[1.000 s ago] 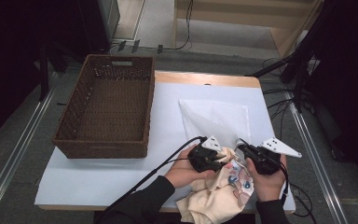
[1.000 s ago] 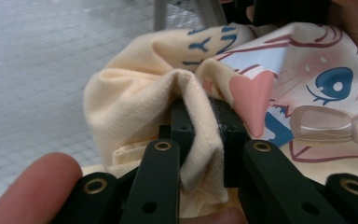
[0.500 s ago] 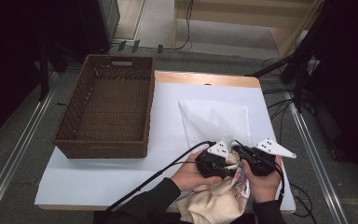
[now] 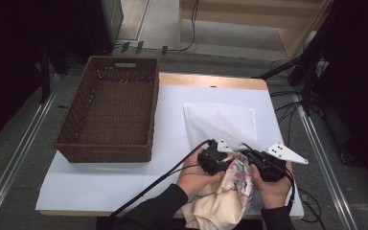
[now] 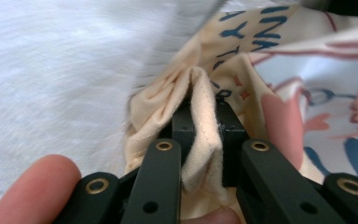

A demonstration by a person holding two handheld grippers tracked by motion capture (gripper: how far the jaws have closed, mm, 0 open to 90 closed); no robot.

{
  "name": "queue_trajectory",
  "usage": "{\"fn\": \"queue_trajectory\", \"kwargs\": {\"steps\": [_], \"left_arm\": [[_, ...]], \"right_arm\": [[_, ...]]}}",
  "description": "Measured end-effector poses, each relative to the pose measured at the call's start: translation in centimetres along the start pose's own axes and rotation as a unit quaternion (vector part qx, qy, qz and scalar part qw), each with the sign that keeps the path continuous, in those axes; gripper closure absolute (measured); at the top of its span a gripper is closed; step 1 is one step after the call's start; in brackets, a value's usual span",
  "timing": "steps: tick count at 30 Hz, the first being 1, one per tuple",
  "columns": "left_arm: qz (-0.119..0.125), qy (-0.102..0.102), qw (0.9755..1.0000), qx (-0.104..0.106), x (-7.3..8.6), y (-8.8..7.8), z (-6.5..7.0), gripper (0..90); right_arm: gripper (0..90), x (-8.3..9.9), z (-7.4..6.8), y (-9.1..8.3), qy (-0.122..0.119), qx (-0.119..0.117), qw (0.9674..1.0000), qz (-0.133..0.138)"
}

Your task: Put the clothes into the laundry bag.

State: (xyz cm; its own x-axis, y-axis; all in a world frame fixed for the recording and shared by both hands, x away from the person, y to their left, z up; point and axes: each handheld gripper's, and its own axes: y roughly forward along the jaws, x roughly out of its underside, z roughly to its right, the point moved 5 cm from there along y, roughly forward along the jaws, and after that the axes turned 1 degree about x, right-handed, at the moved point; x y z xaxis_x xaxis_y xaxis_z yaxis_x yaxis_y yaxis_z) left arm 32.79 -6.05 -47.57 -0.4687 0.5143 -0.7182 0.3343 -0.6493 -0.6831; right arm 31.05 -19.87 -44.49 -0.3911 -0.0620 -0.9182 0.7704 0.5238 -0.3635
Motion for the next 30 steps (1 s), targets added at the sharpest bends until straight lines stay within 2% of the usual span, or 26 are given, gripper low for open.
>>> {"fn": "queue_trajectory", "kwargs": {"steps": [2,4,6,7,8,9,11,14,17,19,20,23,26,28,30], "left_arm": [[0.012,-0.013,0.9995,-0.025,-0.1,-0.7,-0.5,82.7],[0.027,-0.024,0.9977,-0.058,-0.2,-1.2,-0.9,82.8],[0.034,-0.025,0.9961,-0.078,-0.1,-1.5,-1.1,82.8],[0.031,-0.027,0.9961,-0.078,-0.1,-1.5,-1.1,82.7],[0.027,-0.031,0.9970,-0.066,0.0,-1.3,-1.1,82.4],[0.018,-0.035,0.9985,-0.039,0.1,-1.1,-1.1,80.5],[0.024,-0.031,0.9991,0.013,0.2,-1.3,-0.5,71.9],[0.055,-0.026,0.9959,0.068,0.0,-2.5,0.2,61.2],[0.059,-0.028,0.9915,0.112,0.0,-2.7,0.9,51.9],[0.057,-0.032,0.9880,0.140,0.0,-2.5,1.3,47.7],[0.054,-0.032,0.9873,0.146,0.0,-2.3,1.6,45.0],[0.039,-0.030,0.9876,0.150,0.2,-1.6,2.2,44.3],[0.029,-0.003,0.9884,0.149,0.4,-0.8,3.4,45.2],[0.024,0.020,0.9895,0.141,0.4,-0.4,4.0,46.2],[0.012,0.034,0.9906,0.132,0.4,0.0,4.0,47.1]], "right_arm": [[89.8,0.0,0.0,0.0,0.000,0.001,1.0000,-0.002],[89.9,0.1,-0.2,0.0,-0.005,0.002,1.0000,-0.006],[89.9,0.1,-0.5,0.2,-0.011,0.001,0.9999,-0.009],[89.9,0.2,-0.6,0.3,-0.013,0.001,0.9999,-0.010],[89.9,0.2,-0.7,0.3,-0.013,0.000,0.9998,-0.012],[89.9,0.2,-0.8,0.4,-0.014,0.002,0.9998,-0.014],[89.9,0.2,-0.7,0.3,-0.011,0.004,0.9999,-0.010],[90.0,0.0,-0.2,0.0,0.001,0.006,1.0000,-0.004],[90.0,0.0,0.0,0.0,0.010,0.003,0.9999,0.000],[90.0,0.1,-0.2,0.2,0.006,0.002,1.0000,-0.005],[90.0,0.1,-0.4,0.3,0.002,0.000,1.0000,-0.006],[90.0,0.2,-0.8,0.5,0.000,0.001,1.0000,-0.007],[90.0,0.4,-1.0,0.7,0.005,-0.002,1.0000,-0.006],[90.0,0.5,-1.3,0.9,-0.001,-0.004,1.0000,-0.009],[90.0,0.7,-1.8,1.2,-0.009,-0.002,0.9999,-0.014]]}}
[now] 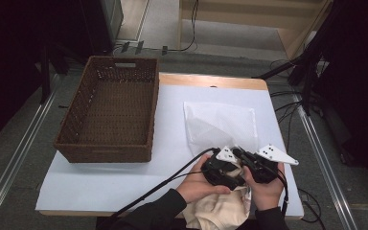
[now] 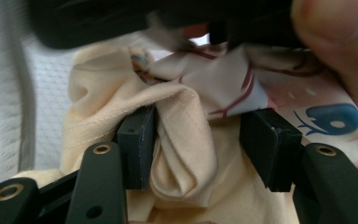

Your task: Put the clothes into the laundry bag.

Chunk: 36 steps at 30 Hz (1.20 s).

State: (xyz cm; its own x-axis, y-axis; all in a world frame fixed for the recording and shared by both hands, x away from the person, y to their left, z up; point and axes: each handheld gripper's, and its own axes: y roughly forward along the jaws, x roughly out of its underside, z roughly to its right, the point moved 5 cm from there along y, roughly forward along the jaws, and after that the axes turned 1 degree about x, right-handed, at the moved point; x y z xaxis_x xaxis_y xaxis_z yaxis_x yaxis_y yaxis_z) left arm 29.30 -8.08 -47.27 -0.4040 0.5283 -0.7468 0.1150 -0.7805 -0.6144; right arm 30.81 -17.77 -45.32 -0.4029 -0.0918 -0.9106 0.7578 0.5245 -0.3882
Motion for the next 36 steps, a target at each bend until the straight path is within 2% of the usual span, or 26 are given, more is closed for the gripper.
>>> {"fn": "queue_trajectory", "kwargs": {"steps": [2,5,6,9,11,12,13,15,16,17,18,20,21,22,23,24,25,27,28,31,33,34,36], "left_arm": [[-0.014,0.000,0.9997,-0.018,-0.1,0.3,-0.2,57.2],[-0.032,0.016,0.9975,-0.061,-0.2,0.5,-0.5,74.9],[-0.029,0.010,0.9967,-0.075,-0.3,0.4,-0.7,78.4],[-0.011,-0.017,0.9924,-0.122,-0.6,-0.4,-1.9,83.1],[0.006,-0.043,0.9870,-0.155,-0.6,-1.3,-2.9,83.8],[0.018,-0.059,0.9831,-0.172,-0.5,-1.8,-3.4,84.0],[0.029,-0.073,0.9783,-0.192,-0.5,-2.2,-3.9,84.2],[0.063,-0.103,0.9664,-0.227,-0.3,-3.2,-4.8,84.3],[0.073,-0.109,0.9624,-0.238,-0.2,-3.4,-5.0,84.2],[0.070,-0.112,0.9608,-0.244,-0.1,-3.3,-5.2,84.0],[0.057,-0.117,0.9629,-0.237,0.1,-2.8,-5.4,83.4],[0.027,-0.117,0.9753,-0.185,0.6,-1.8,-5.4,76.5],[0.024,-0.109,0.9779,-0.177,0.8,-1.8,-5.3,70.7],[0.034,-0.102,0.9782,-0.178,0.7,-2.1,-5.1,66.2],[0.047,-0.102,0.9807,-0.160,0.6,-2.6,-4.8,62.6],[0.059,-0.104,0.9835,-0.135,0.4,-3.1,-4.6,58.6],[0.071,-0.107,0.9851,-0.115,0.3,-3.7,-4.3,54.0],[0.091,-0.094,0.9890,-0.069,-0.1,-4.8,-3.6,46.4],[0.098,-0.086,0.9901,-0.051,-0.3,-5.3,-3.2,44.1],[0.105,-0.070,0.9918,-0.018,-0.6,-6.2,-2.1,36.9],[0.080,-0.066,0.9944,-0.022,-0.4,-5.6,-1.9,32.5],[0.059,-0.065,0.9959,-0.023,-0.1,-4.9,-1.9,31.0],[0.022,-0.066,0.9975,-0.013,0.6,-3.3,-1.5,27.9]], "right_arm": [[90.0,0.1,0.0,0.1,-0.001,0.002,1.0000,0.000],[90.0,0.0,0.1,-0.1,0.005,0.001,1.0000,0.005],[90.0,-0.1,0.1,-0.3,0.005,0.001,1.0000,0.007],[90.0,-0.5,0.2,-0.8,0.004,0.002,0.9999,0.015],[90.0,-0.7,0.4,-1.2,0.005,0.004,0.9998,0.020],[90.0,-0.8,0.4,-1.4,0.007,0.002,0.9997,0.023],[90.0,-0.9,0.5,-1.5,0.007,0.003,0.9997,0.025],[90.0,-1.0,0.3,-1.6,0.004,0.002,0.9997,0.024],[90.0,-0.9,0.1,-1.5,0.000,-0.001,0.9998,0.022],[90.0,-0.9,-0.1,-1.3,-0.004,-0.003,0.9998,0.017],[90.0,-0.7,-0.4,-1.1,-0.008,-0.004,0.9999,0.014],[90.0,-0.6,-0.8,-0.7,-0.014,-0.006,0.9998,0.010],[90.0,-0.6,-0.8,-0.7,-0.013,-0.006,0.9998,0.009],[89.9,-0.6,-0.7,-0.7,-0.010,-0.006,0.9999,0.010],[89.9,-0.6,-0.6,-0.8,-0.007,-0.005,0.9999,0.009],[89.9,-0.6,-0.4,-0.9,-0.005,-0.002,0.9999,0.011],[89.9,-0.7,-0.1,-1.0,-0.001,0.000,0.9999,0.013],[89.9,-0.7,0.4,-1.2,0.007,0.003,0.9998,0.016],[89.9,-0.8,0.6,-1.3,0.009,0.005,0.9998,0.019],[89.9,-0.8,0.8,-1.3,0.016,0.006,0.9996,0.020],[89.9,-0.8,0.5,-1.2,0.014,0.004,0.9997,0.020],[89.9,-0.8,0.4,-1.2,0.013,0.003,0.9997,0.019],[89.9,-0.9,0.0,-1.1,0.011,0.000,0.9998,0.019]]}}
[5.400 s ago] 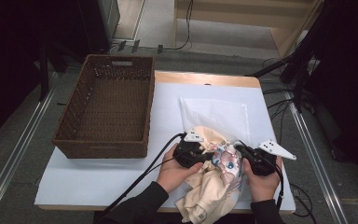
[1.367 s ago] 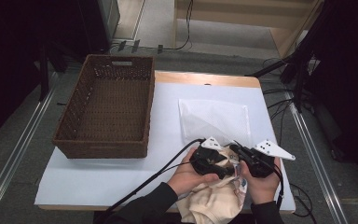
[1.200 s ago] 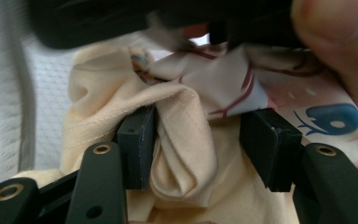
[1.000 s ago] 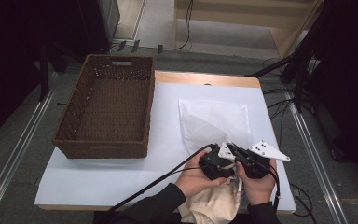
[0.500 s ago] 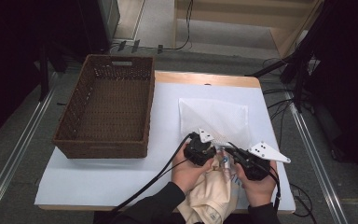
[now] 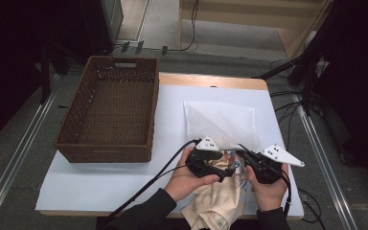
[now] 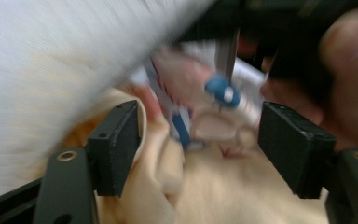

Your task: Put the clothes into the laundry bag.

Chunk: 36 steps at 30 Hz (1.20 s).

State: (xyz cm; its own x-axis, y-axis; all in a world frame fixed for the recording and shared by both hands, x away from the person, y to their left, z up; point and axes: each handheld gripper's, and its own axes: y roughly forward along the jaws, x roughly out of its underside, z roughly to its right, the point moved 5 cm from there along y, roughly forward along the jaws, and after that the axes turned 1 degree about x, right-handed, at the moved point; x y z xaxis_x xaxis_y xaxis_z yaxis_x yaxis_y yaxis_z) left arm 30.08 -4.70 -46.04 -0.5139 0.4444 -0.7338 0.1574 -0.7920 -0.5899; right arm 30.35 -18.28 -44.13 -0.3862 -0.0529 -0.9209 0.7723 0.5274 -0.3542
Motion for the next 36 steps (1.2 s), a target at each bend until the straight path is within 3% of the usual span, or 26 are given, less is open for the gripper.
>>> {"fn": "queue_trajectory", "kwargs": {"steps": [2,4,6,8,11,13,14,17,19,21,22,23,25,26,28,29,33,36], "left_arm": [[-0.025,0.015,0.9995,-0.010,0.6,1.4,0.5,26.6],[-0.036,0.023,0.9983,-0.039,0.7,2.4,0.6,29.5],[-0.044,0.018,0.9960,-0.076,0.5,3.0,0.2,43.6],[-0.055,0.023,0.9918,-0.113,0.6,3.6,-0.8,61.4],[-0.068,0.031,0.9882,-0.134,0.8,4.1,-1.6,76.2],[-0.068,0.035,0.9853,-0.153,0.7,4.0,-1.6,79.1],[-0.064,0.039,0.9831,-0.167,0.6,3.8,-1.6,80.1],[-0.036,0.020,0.9788,-0.201,0.1,3.1,-2.3,81.5],[-0.007,0.002,0.9718,-0.236,-0.3,2.5,-3.0,81.7],[0.012,-0.010,0.9671,-0.254,-0.3,2.3,-3.4,81.7],[0.012,-0.014,0.9660,-0.258,-0.3,2.4,-3.5,81.4],[0.006,-0.013,0.9670,-0.254,-0.1,2.7,-3.6,80.7],[-0.002,-0.008,0.9739,-0.227,0.1,3.2,-3.3,75.8],[-0.001,-0.003,0.9753,-0.221,0.1,2.9,-3.0,72.0],[0.027,-0.018,0.9844,-0.173,-0.2,1.8,-2.3,62.6],[0.043,-0.023,0.9874,-0.150,-0.4,1.2,-1.9,58.9],[0.061,-0.027,0.9951,-0.073,-1.0,-1.4,-0.5,47.5],[0.048,-0.010,0.9983,-0.030,-0.7,-1.7,1.0,40.9]], "right_arm": [[89.9,0.0,-0.4,0.1,-0.003,-0.004,1.0000,-0.001],[89.9,0.1,-0.7,0.3,-0.007,-0.007,0.9999,-0.004],[89.9,0.2,-0.8,0.4,-0.008,-0.009,0.9999,-0.006],[89.9,0.2,-0.8,0.3,-0.006,-0.011,0.9999,-0.006],[89.9,0.2,-0.7,0.3,-0.006,-0.012,0.9999,-0.004],[89.9,0.2,-0.6,0.1,-0.005,-0.012,0.9999,-0.002],[89.9,0.1,-0.5,0.0,-0.006,-0.011,0.9999,-0.002],[89.9,0.0,-0.3,-0.3,-0.004,-0.008,1.0000,0.002],[89.9,0.0,-0.3,-0.4,-0.003,-0.009,0.9999,0.003],[89.9,0.0,-0.4,-0.3,-0.007,-0.009,0.9999,0.001],[89.9,0.1,-0.5,-0.2,-0.009,-0.009,0.9999,-0.001],[89.9,0.1,-0.6,-0.1,-0.012,-0.009,0.9999,-0.003],[89.9,0.2,-0.7,0.0,-0.014,-0.010,0.9998,-0.004],[89.9,0.2,-0.6,0.0,-0.012,-0.009,0.9999,-0.004],[89.9,0.2,-0.3,-0.1,-0.008,-0.006,0.9999,-0.004],[89.9,0.2,0.0,-0.1,-0.004,-0.005,1.0000,-0.003],[89.9,0.2,0.8,-0.3,0.008,0.001,1.0000,-0.001],[89.9,0.1,0.7,-0.3,0.009,0.000,1.0000,0.000]]}}
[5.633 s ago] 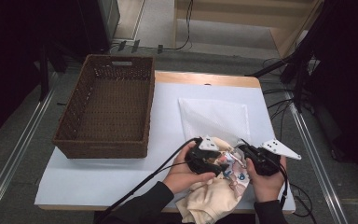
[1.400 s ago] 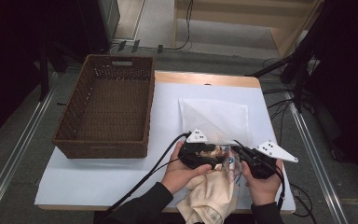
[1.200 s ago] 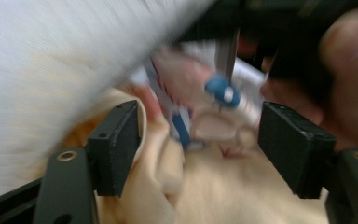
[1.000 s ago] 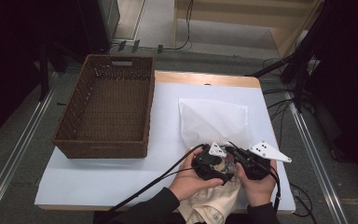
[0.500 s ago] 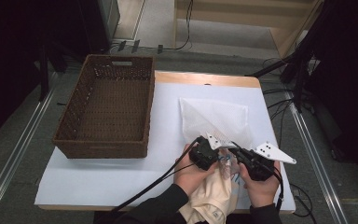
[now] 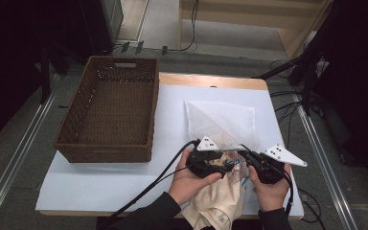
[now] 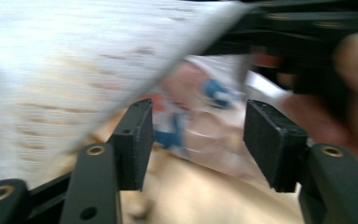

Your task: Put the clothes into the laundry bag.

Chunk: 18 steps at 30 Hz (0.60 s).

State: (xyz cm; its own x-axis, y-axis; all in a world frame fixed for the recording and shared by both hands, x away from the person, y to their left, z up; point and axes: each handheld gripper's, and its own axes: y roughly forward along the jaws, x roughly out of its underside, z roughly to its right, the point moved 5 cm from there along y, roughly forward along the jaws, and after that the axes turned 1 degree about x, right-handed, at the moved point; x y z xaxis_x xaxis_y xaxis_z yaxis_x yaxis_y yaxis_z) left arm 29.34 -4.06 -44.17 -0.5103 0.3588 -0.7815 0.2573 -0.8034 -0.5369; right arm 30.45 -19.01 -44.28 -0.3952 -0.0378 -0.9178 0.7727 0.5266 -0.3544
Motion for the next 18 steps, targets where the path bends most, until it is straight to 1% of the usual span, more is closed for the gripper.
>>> {"fn": "queue_trajectory", "kwargs": {"steps": [1,2,3,4,5,6,7,8,9,10,11,12,13,14,15,16,17,18], "left_arm": [[-0.020,0.010,0.9997,0.010,0.4,0.3,0.5,39.0],[-0.046,0.022,0.9986,0.014,1.1,0.9,1.1,36.3],[-0.077,0.033,0.9964,0.016,1.9,1.9,1.5,33.0],[-0.115,0.049,0.9921,0.010,2.8,2.8,1.7,29.5],[-0.137,0.058,0.9889,-0.005,3.7,3.8,1.6,27.5],[-0.144,0.059,0.9875,-0.024,4.3,4.4,1.4,28.5],[-0.139,0.056,0.9880,-0.036,4.5,4.7,1.3,33.4],[-0.132,0.052,0.9891,-0.040,4.4,4.7,1.2,39.1],[-0.128,0.049,0.9897,-0.042,4.2,4.7,1.2,47.3],[-0.124,0.050,0.9904,-0.038,3.9,4.6,1.3,57.5],[-0.125,0.057,0.9899,-0.037,3.7,4.4,1.4,67.7],[-0.123,0.064,0.9895,-0.041,3.4,4.2,1.5,74.7],[-0.113,0.068,0.9904,-0.043,3.1,4.1,1.6,80.5],[-0.105,0.070,0.9912,-0.042,2.8,3.8,1.7,82.2],[-0.092,0.066,0.9928,-0.039,2.4,3.4,1.8,83.1],[-0.078,0.058,0.9946,-0.037,1.9,3.1,1.7,83.5],[-0.063,0.046,0.9962,-0.038,1.4,2.7,1.4,83.8],[-0.044,0.039,0.9971,-0.049,0.9,2.3,1.2,83.9]], "right_arm": [[89.9,0.0,-0.1,0.1,-0.001,-0.002,1.0000,-0.001],[89.9,0.0,-0.3,0.1,-0.002,-0.002,1.0000,-0.002],[89.9,0.0,-0.3,0.2,-0.005,-0.002,1.0000,-0.002],[89.9,0.0,-0.5,0.2,-0.005,-0.003,1.0000,-0.003],[89.9,0.0,-0.6,0.3,-0.005,-0.004,1.0000,-0.003],[89.9,0.1,-0.7,0.3,-0.006,-0.005,1.0000,-0.004],[89.9,0.1,-0.8,0.4,-0.007,-0.006,0.9999,-0.005],[89.9,0.2,-1.0,0.4,-0.009,-0.007,0.9999,-0.007],[89.9,0.2,-1.1,0.4,-0.012,-0.006,0.9999,-0.007],[89.9,0.3,-1.1,0.5,-0.013,-0.007,0.9998,-0.009],[89.9,0.3,-1.1,0.5,-0.013,-0.008,0.9998,-0.009],[89.9,0.3,-1.1,0.5,-0.013,-0.009,0.9998,-0.008],[89.9,0.3,-1.1,0.5,-0.012,-0.009,0.9999,-0.008],[89.9,0.3,-1.1,0.5,-0.013,-0.010,0.9998,-0.007],[89.9,0.3,-1.1,0.4,-0.013,-0.009,0.9999,-0.006],[89.9,0.2,-1.1,0.3,-0.012,-0.010,0.9999,-0.004],[89.9,0.1,-1.1,0.2,-0.013,-0.009,0.9999,-0.002],[89.9,0.0,-1.1,0.1,-0.012,-0.010,0.9999,0.000]]}}
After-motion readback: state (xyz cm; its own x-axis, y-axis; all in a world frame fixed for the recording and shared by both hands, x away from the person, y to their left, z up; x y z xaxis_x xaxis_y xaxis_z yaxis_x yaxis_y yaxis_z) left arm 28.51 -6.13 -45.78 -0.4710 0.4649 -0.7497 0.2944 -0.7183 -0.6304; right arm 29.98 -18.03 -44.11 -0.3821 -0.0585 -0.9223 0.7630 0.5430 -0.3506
